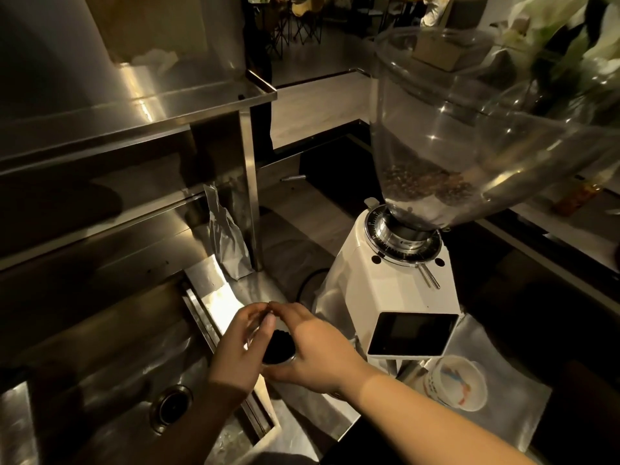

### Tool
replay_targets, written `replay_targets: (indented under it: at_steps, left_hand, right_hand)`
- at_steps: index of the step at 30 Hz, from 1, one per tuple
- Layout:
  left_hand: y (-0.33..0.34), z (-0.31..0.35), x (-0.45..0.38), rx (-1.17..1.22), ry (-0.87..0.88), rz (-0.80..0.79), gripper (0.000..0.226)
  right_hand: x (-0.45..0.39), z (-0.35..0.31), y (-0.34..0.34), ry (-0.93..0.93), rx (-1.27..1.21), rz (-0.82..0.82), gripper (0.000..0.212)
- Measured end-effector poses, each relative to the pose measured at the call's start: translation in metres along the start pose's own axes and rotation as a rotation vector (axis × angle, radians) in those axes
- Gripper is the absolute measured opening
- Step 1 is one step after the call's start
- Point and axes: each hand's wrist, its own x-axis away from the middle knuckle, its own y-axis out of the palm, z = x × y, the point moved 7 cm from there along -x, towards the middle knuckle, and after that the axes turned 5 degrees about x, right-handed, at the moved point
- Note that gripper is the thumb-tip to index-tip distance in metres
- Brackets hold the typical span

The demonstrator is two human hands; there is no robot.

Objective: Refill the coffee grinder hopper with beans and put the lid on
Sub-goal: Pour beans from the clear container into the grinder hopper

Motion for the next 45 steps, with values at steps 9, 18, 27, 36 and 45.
replay_targets:
  at_steps: [9, 18, 27, 36, 45]
  left_hand:
    - [0.006, 0.04, 0.007, -0.056, 0.197, -0.115, 0.144]
    - [0.016, 0.217, 0.023, 0.029, 0.496, 0.107, 0.092]
    - [0.028, 0.352, 0.009, -0.038, 0.756, 0.038, 0.1]
    - [0.045, 0.432, -0.006, -0.555, 0.954, 0.227, 0.093]
    - [0.094, 0.46, -0.031, -1.041, 1.188, 0.295, 0.096]
  right_hand:
    - [0.015, -0.022, -0.07, 0.083, -0.269, 0.194, 0.115]
    - [0.078, -0.086, -0.206, -0.224, -0.096, 0.505, 0.083]
    - [0.169, -0.075, -0.385, -0.595, 0.215, 1.122, 0.018]
    - [0.093, 0.007, -0.445, -0.34, -0.091, 0.882, 0.014]
    - [0.053, 0.028, -0.432, -0.263, -0.095, 0.533, 0.025]
